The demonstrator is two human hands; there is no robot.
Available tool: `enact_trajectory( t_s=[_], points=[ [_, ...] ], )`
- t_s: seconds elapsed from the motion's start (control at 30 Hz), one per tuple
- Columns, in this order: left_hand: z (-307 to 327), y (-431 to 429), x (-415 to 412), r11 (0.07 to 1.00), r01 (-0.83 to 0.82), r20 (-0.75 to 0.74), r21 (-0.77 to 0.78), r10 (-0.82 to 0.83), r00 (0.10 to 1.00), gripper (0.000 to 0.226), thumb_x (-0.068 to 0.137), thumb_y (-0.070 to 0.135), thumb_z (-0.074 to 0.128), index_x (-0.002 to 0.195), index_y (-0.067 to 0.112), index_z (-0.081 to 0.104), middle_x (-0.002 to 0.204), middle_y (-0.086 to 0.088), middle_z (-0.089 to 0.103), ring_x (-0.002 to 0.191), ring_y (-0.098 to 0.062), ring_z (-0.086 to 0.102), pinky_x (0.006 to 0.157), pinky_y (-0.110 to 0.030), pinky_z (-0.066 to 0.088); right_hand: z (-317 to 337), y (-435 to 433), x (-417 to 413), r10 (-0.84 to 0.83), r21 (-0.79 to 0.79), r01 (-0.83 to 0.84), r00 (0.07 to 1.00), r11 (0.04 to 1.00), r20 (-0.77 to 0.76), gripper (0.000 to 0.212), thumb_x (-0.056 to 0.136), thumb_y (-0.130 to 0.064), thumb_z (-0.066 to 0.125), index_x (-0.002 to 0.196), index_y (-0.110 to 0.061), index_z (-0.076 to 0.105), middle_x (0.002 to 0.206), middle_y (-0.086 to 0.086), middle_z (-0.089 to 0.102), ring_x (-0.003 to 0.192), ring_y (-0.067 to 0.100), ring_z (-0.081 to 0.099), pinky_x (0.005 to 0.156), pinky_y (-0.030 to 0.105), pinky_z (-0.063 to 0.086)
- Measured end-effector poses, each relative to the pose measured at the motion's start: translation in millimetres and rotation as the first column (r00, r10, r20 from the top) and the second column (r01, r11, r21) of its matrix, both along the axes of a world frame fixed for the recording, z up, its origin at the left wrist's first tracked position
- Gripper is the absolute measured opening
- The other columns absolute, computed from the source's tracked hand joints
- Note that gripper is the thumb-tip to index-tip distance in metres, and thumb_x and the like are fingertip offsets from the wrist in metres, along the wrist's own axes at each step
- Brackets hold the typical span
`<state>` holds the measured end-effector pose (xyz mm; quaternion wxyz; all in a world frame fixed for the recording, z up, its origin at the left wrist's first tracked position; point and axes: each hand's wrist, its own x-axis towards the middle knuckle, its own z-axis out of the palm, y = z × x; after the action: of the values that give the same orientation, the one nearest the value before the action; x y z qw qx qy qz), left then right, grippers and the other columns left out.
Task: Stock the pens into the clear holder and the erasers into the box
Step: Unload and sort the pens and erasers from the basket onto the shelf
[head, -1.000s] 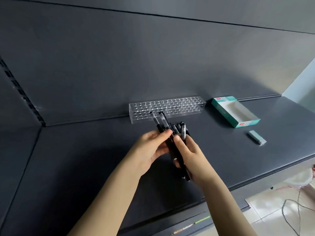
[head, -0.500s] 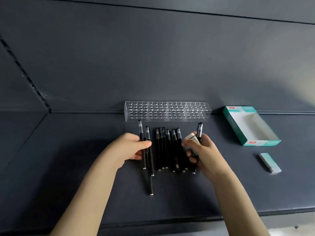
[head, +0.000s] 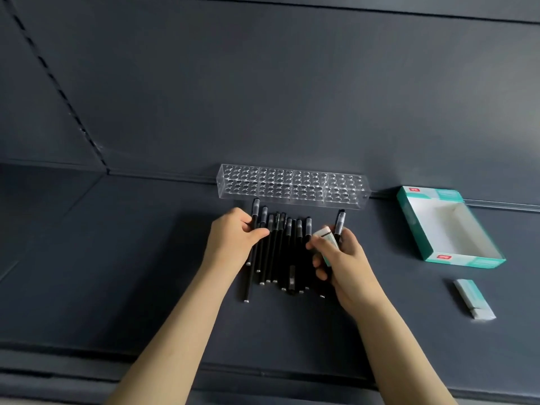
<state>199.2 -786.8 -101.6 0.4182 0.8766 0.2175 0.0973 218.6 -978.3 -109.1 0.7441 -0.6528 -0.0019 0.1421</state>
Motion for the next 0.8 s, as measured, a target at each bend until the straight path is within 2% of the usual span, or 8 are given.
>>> enact_trajectory(
  t_s=[0.1,0.2,0.27,0.4,0.53,0.67,0.73,0.8],
  points=[
    [-4,3,-3,0.999,-0.021,0.036,-0.033,0.022,0.999,0.037,0.081,0.033,0.078,0.109,0.013,0.064,0.093,0.004,0.064,0.084,-0.010,0.060,0.063,-0.008,0.040,-1,0,0,-0.003,-0.002,0.003,1.000,1.000,0.007,0.016,0.095,-0.012,0.061,0.107,-0.008,0.052,0.084,0.004,0.064,0.059,0.012,0.051,0.047,0.024,0.039],
    [-6,6,-9,0.997,-0.050,0.052,-0.056,0.052,0.997,0.032,0.082,0.029,0.078,0.106,0.014,0.064,0.085,0.004,0.066,0.076,-0.010,0.063,0.055,-0.009,0.043,-1,0,2,-0.016,0.008,0.016,1.000,1.000,0.005,0.015,0.095,-0.013,0.061,0.106,-0.009,0.052,0.084,0.005,0.064,0.060,0.013,0.051,0.047,0.025,0.039],
    [-7,7,-15,0.996,-0.065,0.047,-0.058,0.067,0.997,0.028,0.083,0.027,0.077,0.102,0.013,0.063,0.080,0.004,0.066,0.070,-0.013,0.065,0.054,-0.015,0.047,-2,-1,2,-0.026,0.022,0.026,1.000,0.999,0.005,0.013,0.095,-0.012,0.061,0.105,-0.010,0.052,0.083,0.005,0.063,0.059,0.012,0.051,0.047,0.026,0.039],
    [-8,6,-29,0.993,-0.115,0.056,0.028,0.114,0.992,0.021,0.085,0.030,0.074,0.094,0.016,0.061,0.077,0.008,0.063,0.070,-0.007,0.061,0.059,-0.020,0.044,-2,-1,1,-0.037,0.029,0.037,0.999,0.999,0.004,0.012,0.095,-0.012,0.060,0.105,-0.010,0.053,0.083,0.005,0.063,0.059,0.012,0.051,0.047,0.025,0.039],
    [-12,-2,-40,0.978,-0.133,0.085,0.163,0.120,0.989,0.015,0.088,0.029,0.070,0.087,0.017,0.061,0.078,0.009,0.063,0.070,-0.009,0.058,0.060,-0.028,0.047,-3,0,0,-0.050,0.027,0.049,0.998,0.998,0.024,0.013,0.095,-0.011,0.061,0.105,-0.009,0.053,0.081,0.003,0.063,0.059,0.012,0.051,0.047,0.025,0.039],
    [-15,-4,-45,0.981,-0.078,0.118,0.176,0.058,0.991,0.012,0.089,0.027,0.070,0.094,0.018,0.065,0.087,0.009,0.064,0.070,-0.005,0.057,0.061,-0.024,0.049,-4,1,0,-0.055,0.014,0.055,0.998,0.998,0.038,0.013,0.095,-0.012,0.061,0.105,-0.009,0.053,0.080,0.003,0.063,0.058,0.012,0.051,0.046,0.024,0.039],
    [-13,-1,-51,0.990,-0.008,0.124,0.144,-0.010,0.992,0.017,0.090,0.030,0.068,0.104,0.021,0.066,0.094,0.010,0.065,0.071,-0.002,0.058,0.061,-0.016,0.049,-4,1,0,-0.059,0.011,0.059,0.997,0.998,0.042,0.014,0.095,-0.012,0.061,0.106,-0.009,0.053,0.080,0.003,0.063,0.058,0.012,0.051,0.047,0.024,0.039],
    [-7,5,-64,0.988,0.114,0.093,0.106,-0.124,0.988,0.026,0.091,0.036,0.064,0.115,0.030,0.063,0.101,0.017,0.061,0.081,0.005,0.057,0.065,-0.007,0.045,-5,1,-2,-0.061,0.016,0.060,0.997,0.998,0.047,0.015,0.095,-0.012,0.061,0.107,-0.008,0.053,0.080,0.004,0.063,0.059,0.012,0.051,0.047,0.024,0.039]
  ],
)
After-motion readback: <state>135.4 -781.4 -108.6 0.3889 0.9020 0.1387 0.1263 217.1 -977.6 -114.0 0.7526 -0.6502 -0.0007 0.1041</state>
